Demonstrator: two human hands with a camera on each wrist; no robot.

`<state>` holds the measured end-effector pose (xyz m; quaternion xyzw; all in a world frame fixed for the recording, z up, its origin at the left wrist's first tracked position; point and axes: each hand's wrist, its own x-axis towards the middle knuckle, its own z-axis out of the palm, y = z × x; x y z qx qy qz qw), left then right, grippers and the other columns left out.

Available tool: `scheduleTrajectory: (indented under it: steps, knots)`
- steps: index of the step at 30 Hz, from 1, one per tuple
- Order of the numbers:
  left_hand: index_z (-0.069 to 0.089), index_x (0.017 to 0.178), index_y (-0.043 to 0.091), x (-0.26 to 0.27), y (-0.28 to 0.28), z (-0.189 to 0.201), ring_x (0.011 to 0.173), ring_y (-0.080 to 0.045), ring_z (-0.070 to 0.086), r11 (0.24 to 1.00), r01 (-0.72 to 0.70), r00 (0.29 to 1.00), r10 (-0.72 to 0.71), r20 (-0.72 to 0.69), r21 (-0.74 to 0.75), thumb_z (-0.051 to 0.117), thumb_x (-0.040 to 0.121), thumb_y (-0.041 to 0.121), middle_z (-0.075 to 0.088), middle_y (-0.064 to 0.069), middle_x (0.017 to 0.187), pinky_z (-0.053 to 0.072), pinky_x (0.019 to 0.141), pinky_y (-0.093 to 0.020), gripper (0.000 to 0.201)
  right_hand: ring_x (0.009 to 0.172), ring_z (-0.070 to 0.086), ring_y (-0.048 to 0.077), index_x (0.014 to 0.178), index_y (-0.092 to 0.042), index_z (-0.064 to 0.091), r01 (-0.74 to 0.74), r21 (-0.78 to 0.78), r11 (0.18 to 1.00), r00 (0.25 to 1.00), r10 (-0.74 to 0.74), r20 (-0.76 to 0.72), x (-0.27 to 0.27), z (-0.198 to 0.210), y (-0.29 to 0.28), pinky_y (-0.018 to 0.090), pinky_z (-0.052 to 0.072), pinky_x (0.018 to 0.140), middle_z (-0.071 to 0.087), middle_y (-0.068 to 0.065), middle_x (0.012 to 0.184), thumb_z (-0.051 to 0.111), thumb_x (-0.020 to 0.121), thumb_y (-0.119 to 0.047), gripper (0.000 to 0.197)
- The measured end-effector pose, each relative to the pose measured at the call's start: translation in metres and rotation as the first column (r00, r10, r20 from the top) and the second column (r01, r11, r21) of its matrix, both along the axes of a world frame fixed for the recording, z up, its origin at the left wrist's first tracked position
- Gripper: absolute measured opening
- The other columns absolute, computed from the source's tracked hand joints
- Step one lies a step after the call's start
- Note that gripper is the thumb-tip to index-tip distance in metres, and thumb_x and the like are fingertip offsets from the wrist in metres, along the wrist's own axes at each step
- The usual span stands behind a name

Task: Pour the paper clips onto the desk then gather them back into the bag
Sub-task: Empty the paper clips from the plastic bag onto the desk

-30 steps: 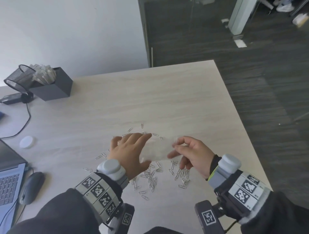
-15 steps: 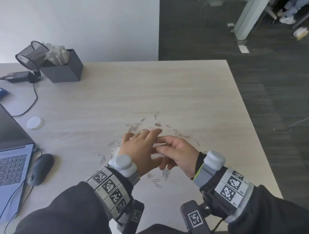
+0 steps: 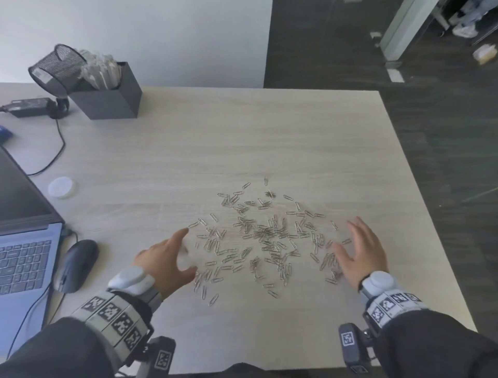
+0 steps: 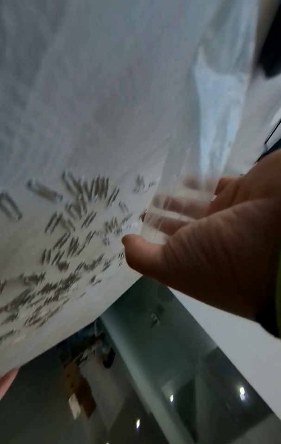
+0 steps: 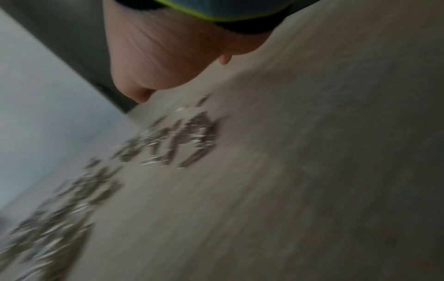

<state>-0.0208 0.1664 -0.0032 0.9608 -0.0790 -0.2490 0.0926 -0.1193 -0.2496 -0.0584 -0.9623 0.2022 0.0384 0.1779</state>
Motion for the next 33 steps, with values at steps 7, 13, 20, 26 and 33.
scheduleTrajectory:
  steps: [7, 13, 20, 26, 33]
  knots:
    - [0.038, 0.142, 0.033, -0.001, 0.052, -0.013, 0.096, -0.015, 0.061, 0.995, -0.088, 0.995, 0.090, -0.040, 0.054, 0.068, 0.077, 0.049, 0.060, 0.018, 0.114, 0.050, 0.086, -0.034, 0.073, 0.149, 0.003, 0.019, 0.153, -0.019, 0.010, 0.095, -0.144, 0.985, 0.972, -0.123, -0.200, -0.002, -0.033, 0.017, 0.055, 0.013, 0.116, 0.002, 0.000, 0.163, 0.022, 0.090, -0.065, 0.079]
    - [0.034, 0.143, 0.037, 0.014, 0.047, -0.018, 0.093, -0.013, 0.061, 0.998, -0.059, 0.998, 0.060, -0.034, 0.024, 0.065, 0.078, 0.051, 0.059, 0.020, 0.117, 0.051, 0.080, -0.033, 0.073, 0.149, -0.009, 0.016, 0.153, -0.018, -0.004, -0.140, -0.161, 0.977, 0.965, 0.098, -0.241, 0.031, -0.037, 0.062, 0.051, 0.002, 0.119, -0.011, -0.001, 0.162, 0.006, 0.083, -0.072, 0.089]
    - [0.033, 0.144, 0.037, 0.024, 0.037, -0.019, 0.104, -0.014, 0.062, 0.999, -0.034, 0.999, 0.034, -0.016, -0.013, 0.064, 0.080, 0.051, 0.059, 0.018, 0.121, 0.048, 0.083, -0.033, 0.073, 0.146, -0.021, 0.016, 0.151, -0.020, -0.016, -0.330, -0.131, 0.935, 0.916, 0.283, -0.283, 0.054, -0.031, 0.116, 0.049, -0.006, 0.119, -0.022, 0.000, 0.159, 0.005, 0.086, -0.073, 0.087]
    - [0.032, 0.144, 0.037, 0.022, 0.046, -0.021, 0.100, -0.015, 0.063, 0.998, -0.053, 0.998, 0.051, -0.039, -0.032, 0.062, 0.079, 0.054, 0.059, 0.019, 0.120, 0.049, 0.084, -0.033, 0.073, 0.145, -0.024, 0.015, 0.151, -0.020, -0.018, -0.458, -0.092, 0.884, 0.863, 0.417, -0.286, 0.063, -0.031, 0.151, 0.052, -0.006, 0.119, -0.025, -0.001, 0.159, -0.001, 0.085, -0.075, 0.088]
    - [0.033, 0.142, 0.037, 0.019, 0.053, -0.025, 0.077, -0.010, 0.052, 0.994, -0.080, 0.996, 0.077, -0.046, -0.073, 0.064, 0.080, 0.052, 0.057, 0.022, 0.117, 0.046, 0.079, -0.032, 0.072, 0.148, -0.012, 0.017, 0.152, -0.021, -0.012, -0.180, -0.051, 0.982, 0.972, 0.170, -0.164, 0.098, -0.031, 0.102, 0.051, -0.002, 0.117, -0.017, -0.001, 0.161, 0.003, 0.082, -0.077, 0.091]
